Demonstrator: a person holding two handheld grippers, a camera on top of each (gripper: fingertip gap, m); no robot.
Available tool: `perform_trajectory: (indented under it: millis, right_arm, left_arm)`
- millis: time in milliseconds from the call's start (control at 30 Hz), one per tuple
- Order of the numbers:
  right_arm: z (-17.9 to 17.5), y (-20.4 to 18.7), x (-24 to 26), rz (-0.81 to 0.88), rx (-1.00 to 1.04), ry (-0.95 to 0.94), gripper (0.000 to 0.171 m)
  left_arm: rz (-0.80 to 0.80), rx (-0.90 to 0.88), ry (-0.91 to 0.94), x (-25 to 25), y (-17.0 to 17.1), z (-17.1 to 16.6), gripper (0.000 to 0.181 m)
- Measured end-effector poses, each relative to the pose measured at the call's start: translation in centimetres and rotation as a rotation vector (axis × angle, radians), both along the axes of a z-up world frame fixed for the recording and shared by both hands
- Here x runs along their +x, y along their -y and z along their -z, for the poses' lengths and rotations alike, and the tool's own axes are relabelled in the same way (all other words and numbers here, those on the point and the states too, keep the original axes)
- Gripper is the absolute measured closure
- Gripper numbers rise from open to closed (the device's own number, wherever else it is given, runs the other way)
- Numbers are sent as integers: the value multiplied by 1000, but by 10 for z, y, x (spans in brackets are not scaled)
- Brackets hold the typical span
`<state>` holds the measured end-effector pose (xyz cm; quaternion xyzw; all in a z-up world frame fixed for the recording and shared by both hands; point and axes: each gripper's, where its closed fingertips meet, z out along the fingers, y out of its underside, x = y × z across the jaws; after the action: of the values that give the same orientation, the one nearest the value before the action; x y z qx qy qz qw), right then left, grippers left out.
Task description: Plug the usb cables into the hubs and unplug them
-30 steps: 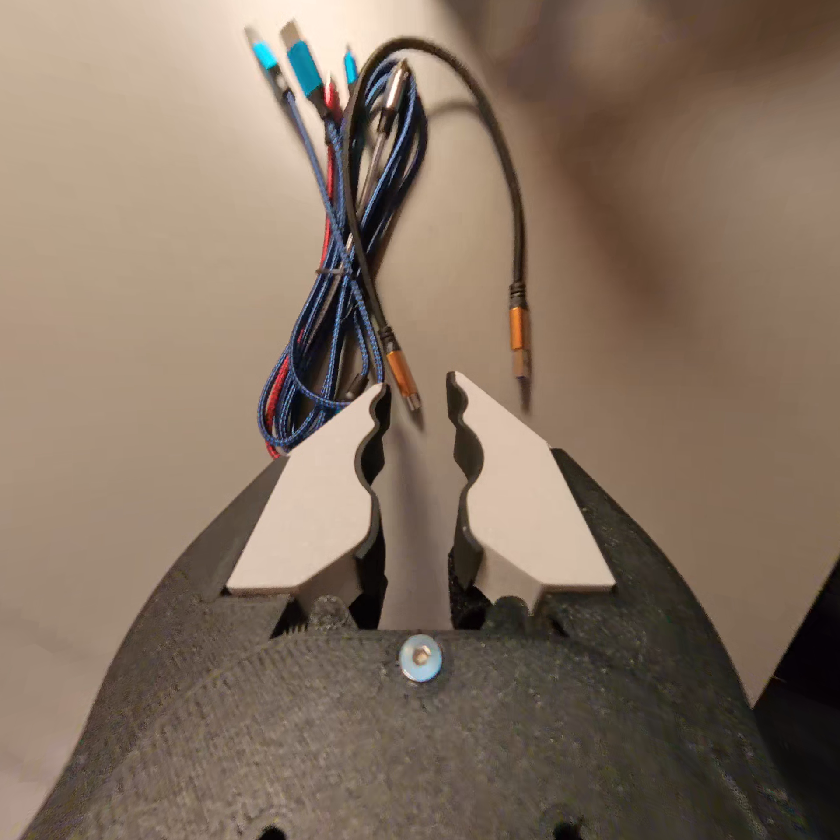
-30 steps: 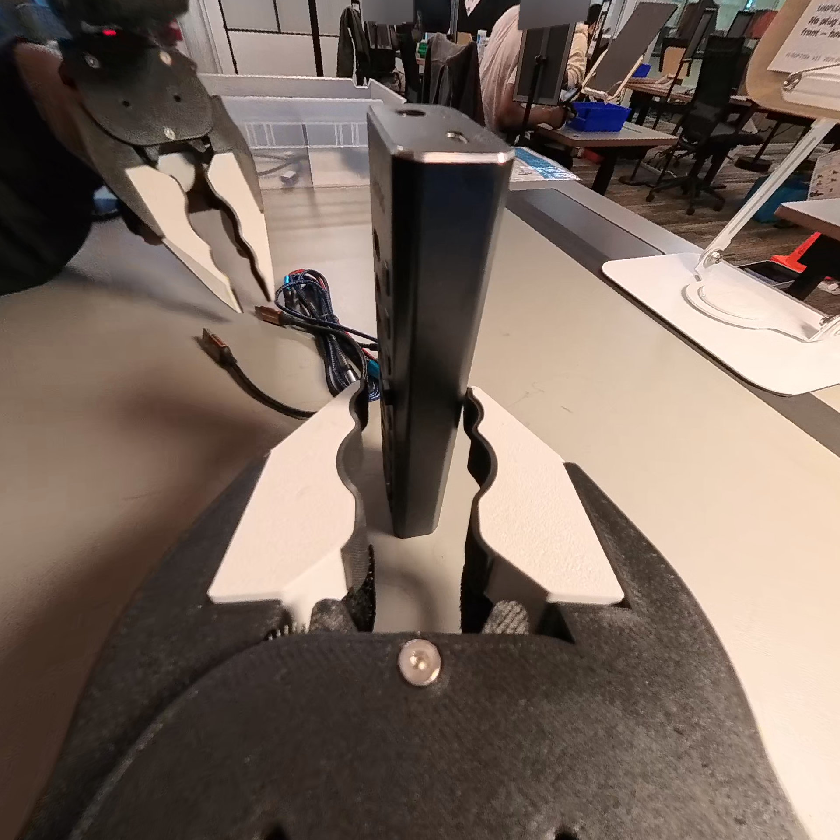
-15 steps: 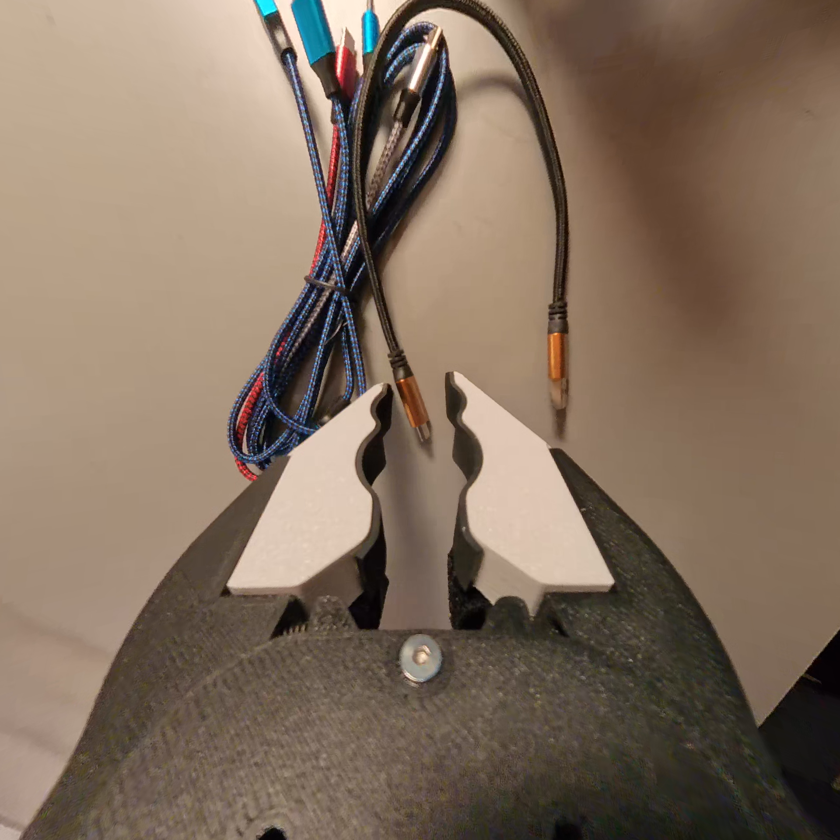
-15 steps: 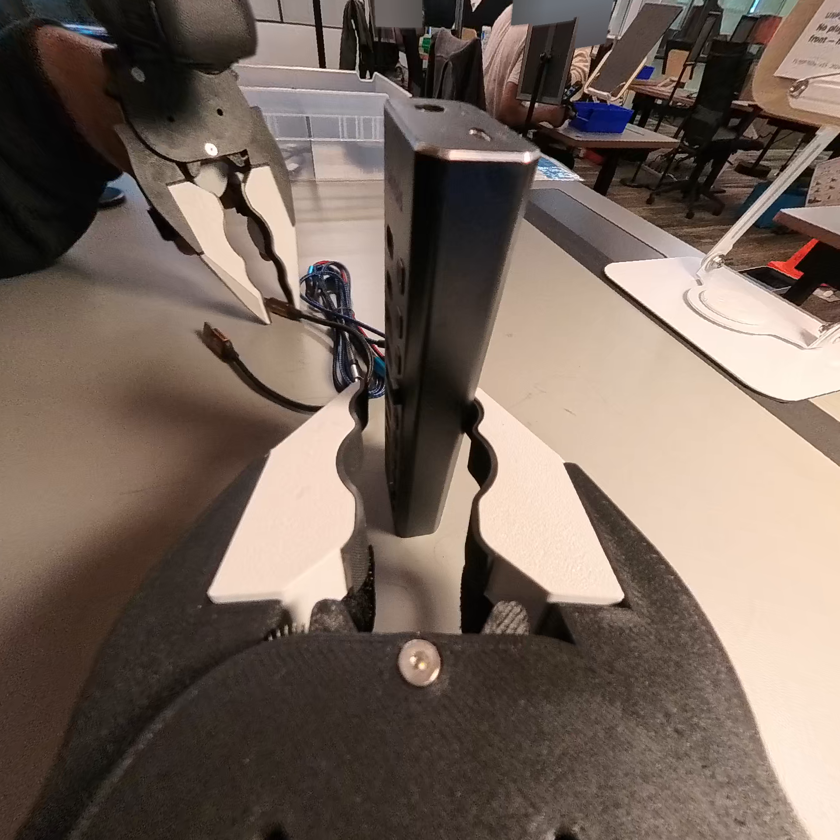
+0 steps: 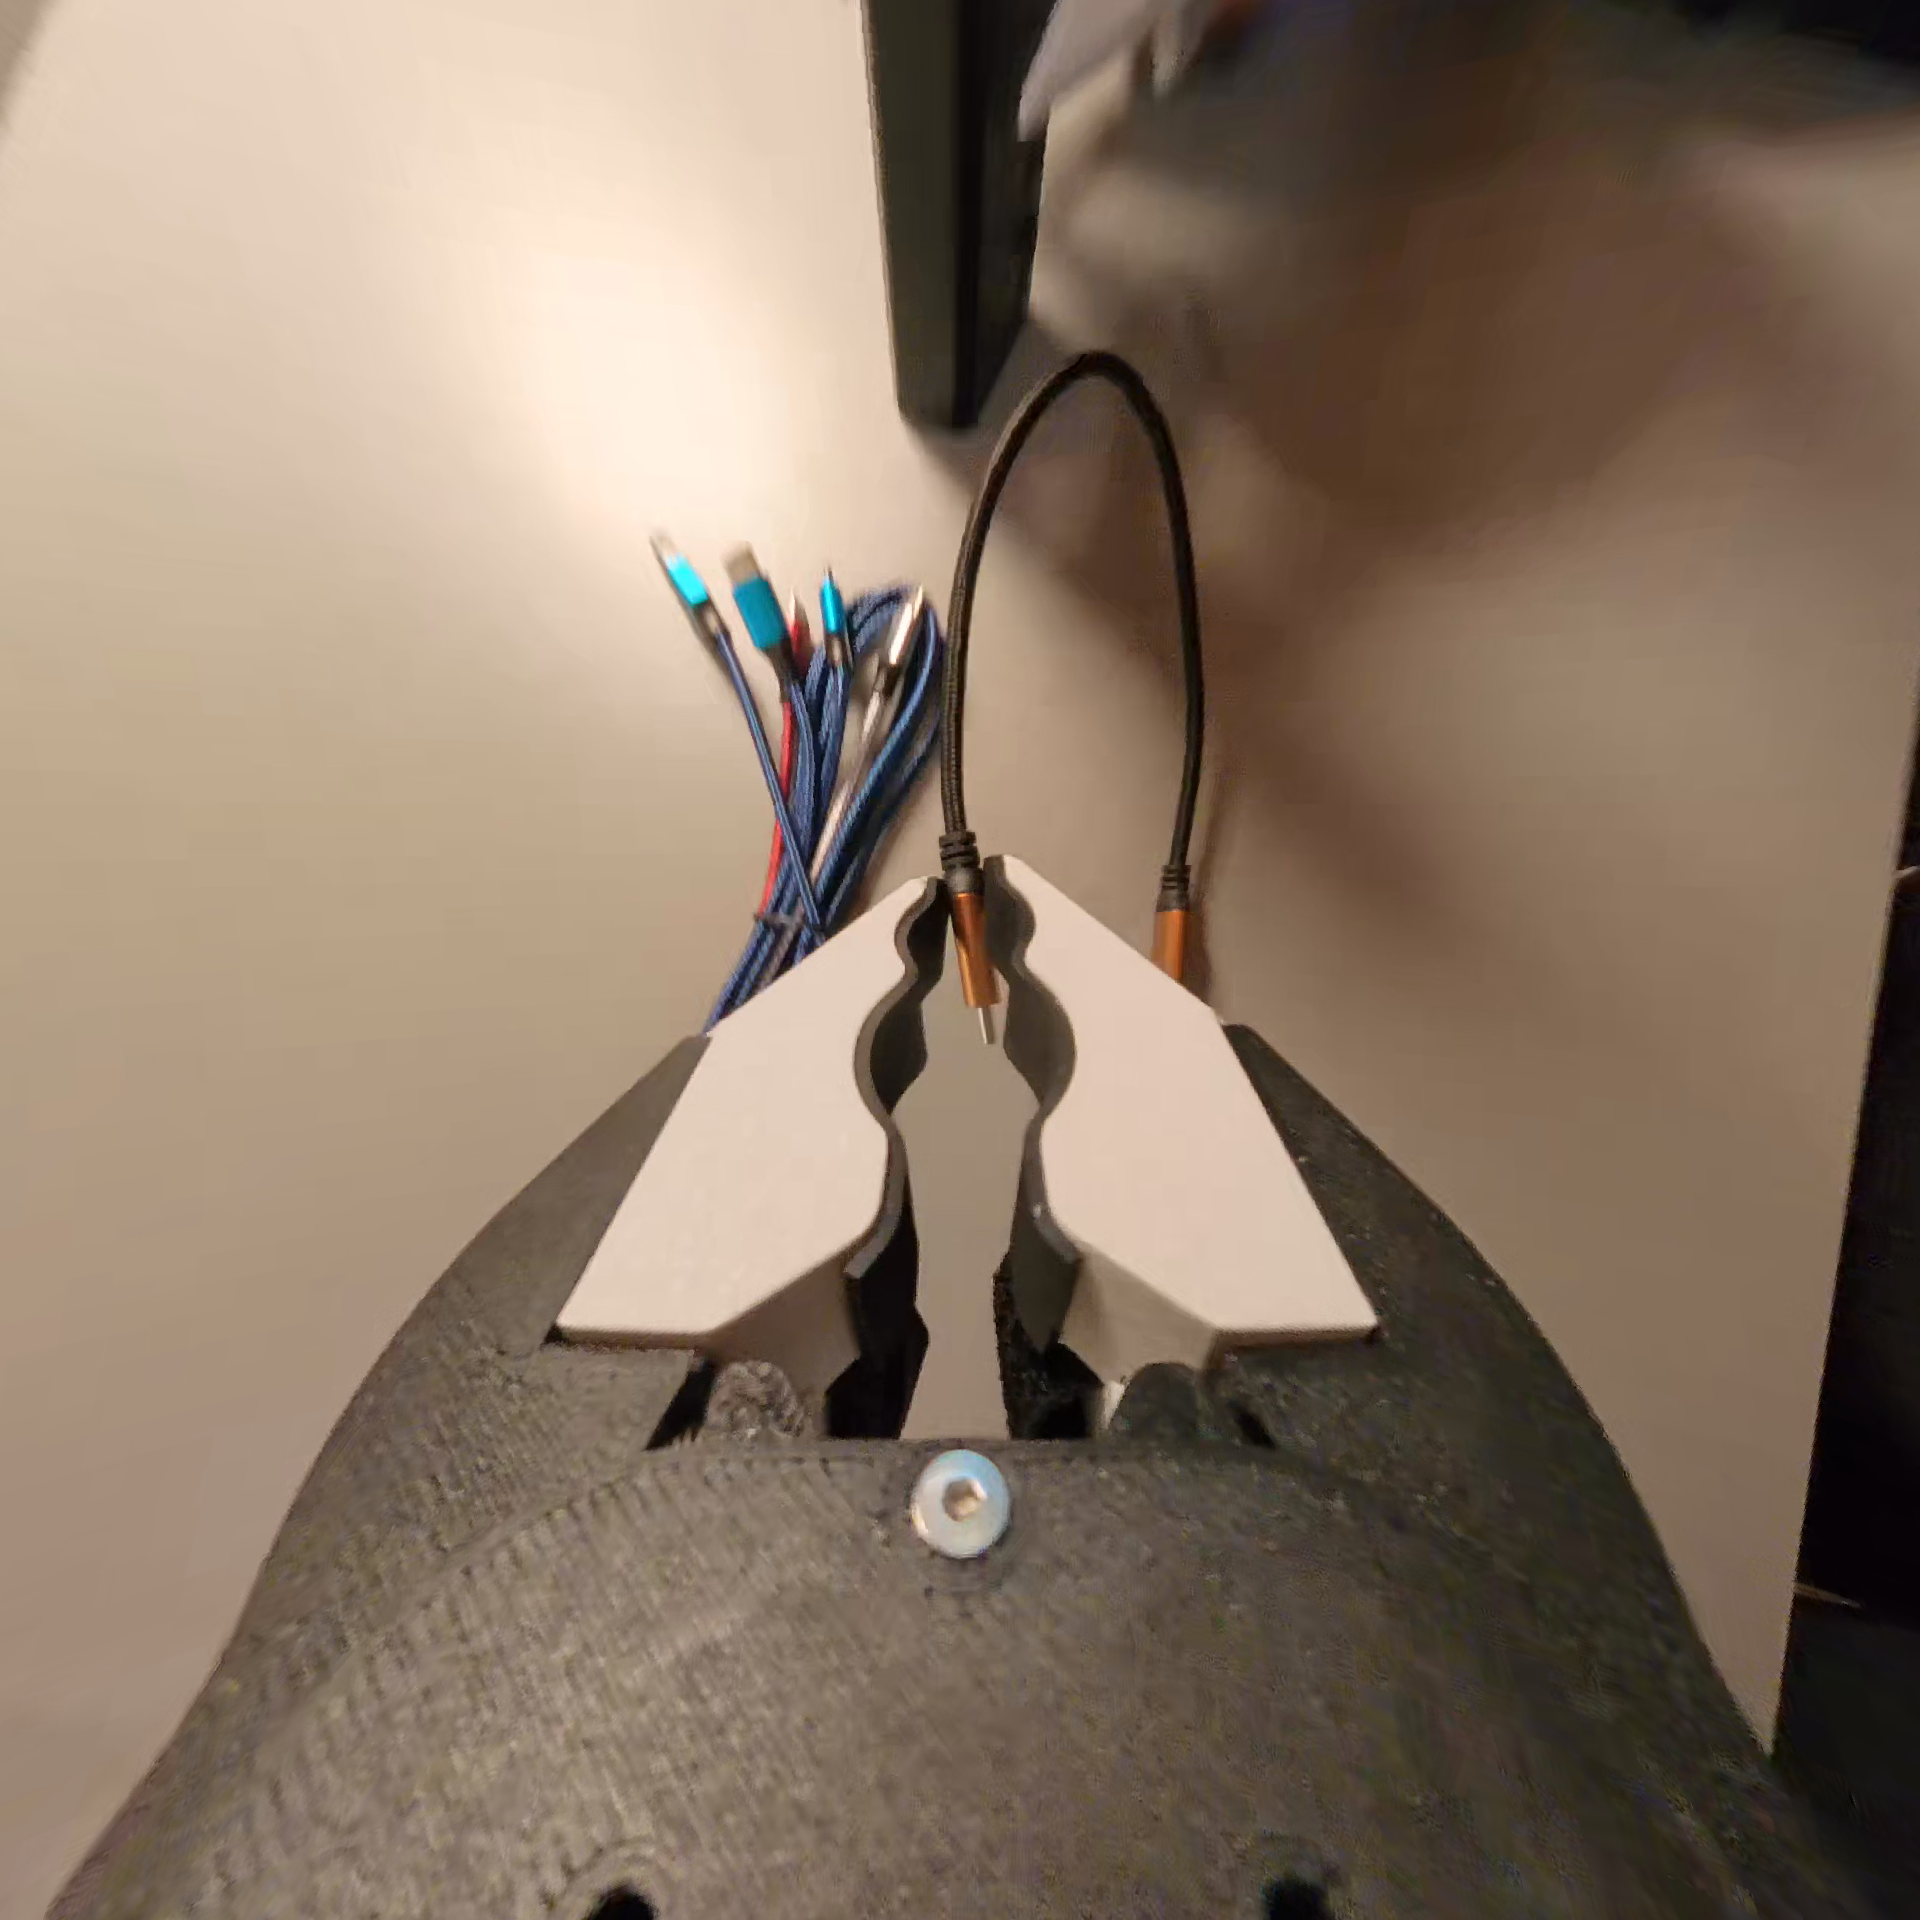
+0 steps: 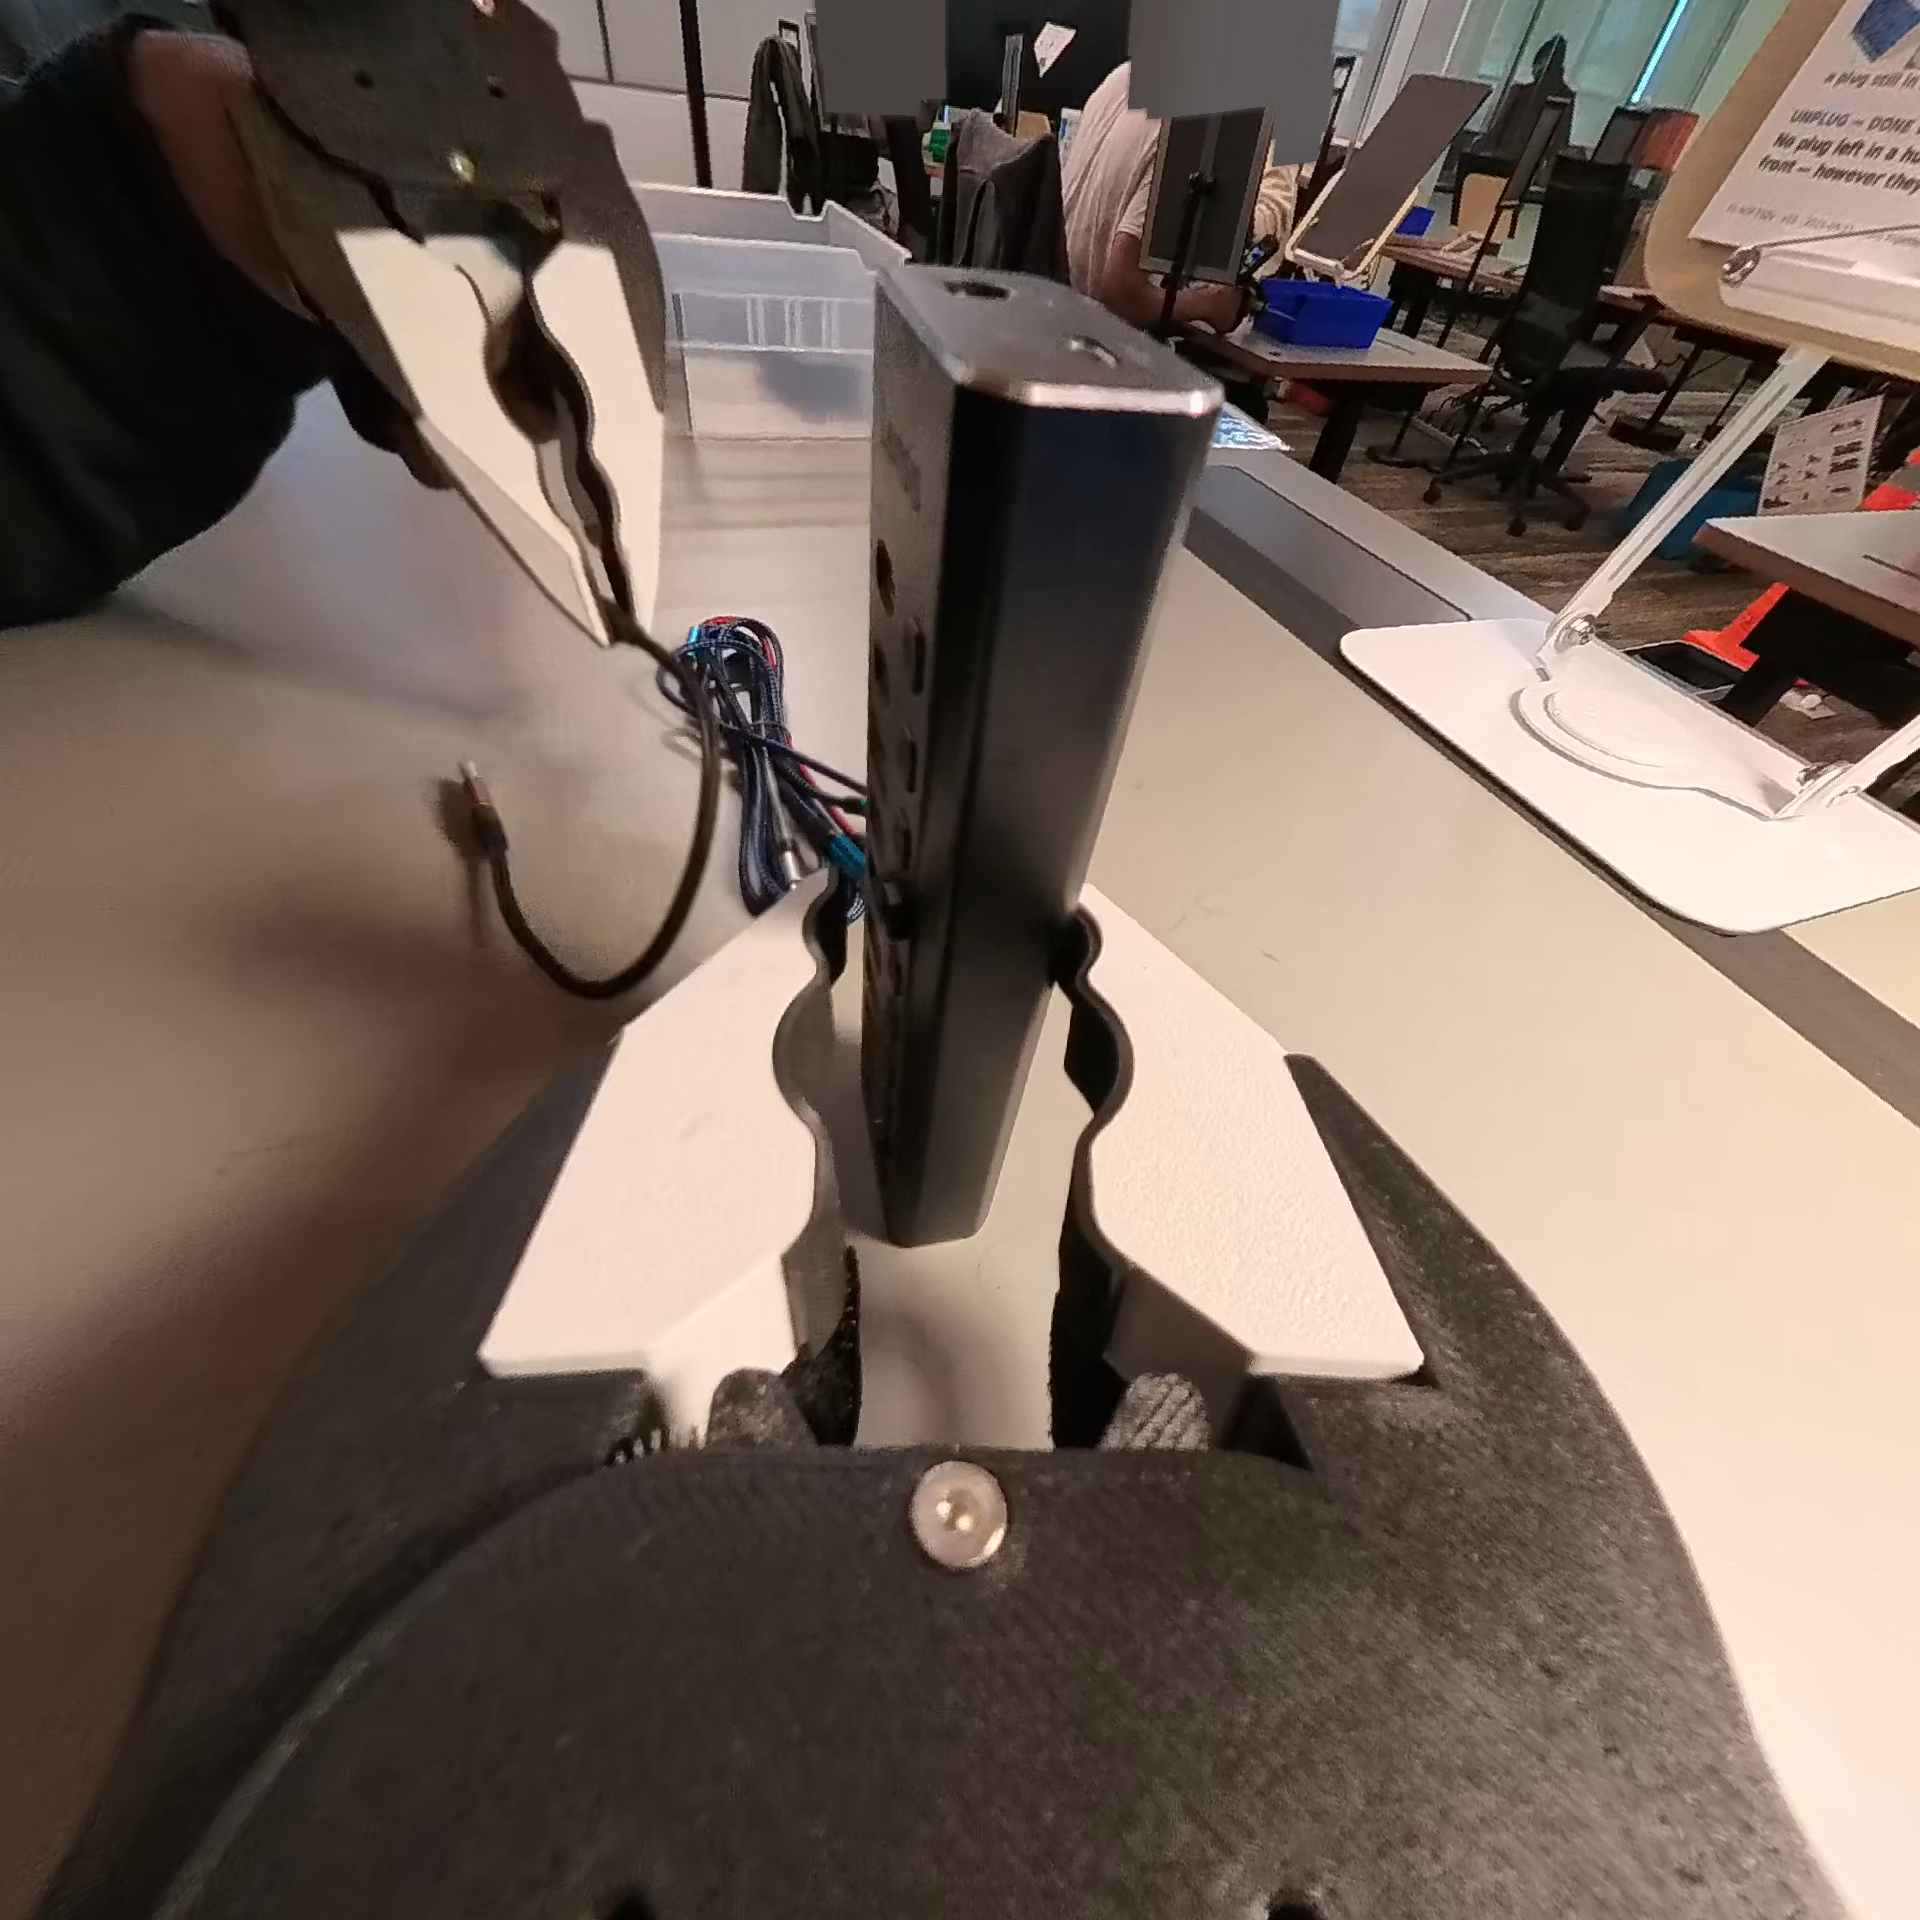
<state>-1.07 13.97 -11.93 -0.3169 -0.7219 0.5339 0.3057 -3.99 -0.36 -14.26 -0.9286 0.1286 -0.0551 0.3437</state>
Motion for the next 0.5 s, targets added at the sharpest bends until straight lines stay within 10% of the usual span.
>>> perform_trajectory:
  millis: [33, 500]
  right_arm:
    - [-1, 0, 0, 1, -2, -7, 131]
    - [-7, 0, 4, -12, -2, -35, 129]
  left_arm:
    - [26, 58, 6, 2, -3, -11, 171]
    - [364, 747, 254, 39, -37, -133, 172]
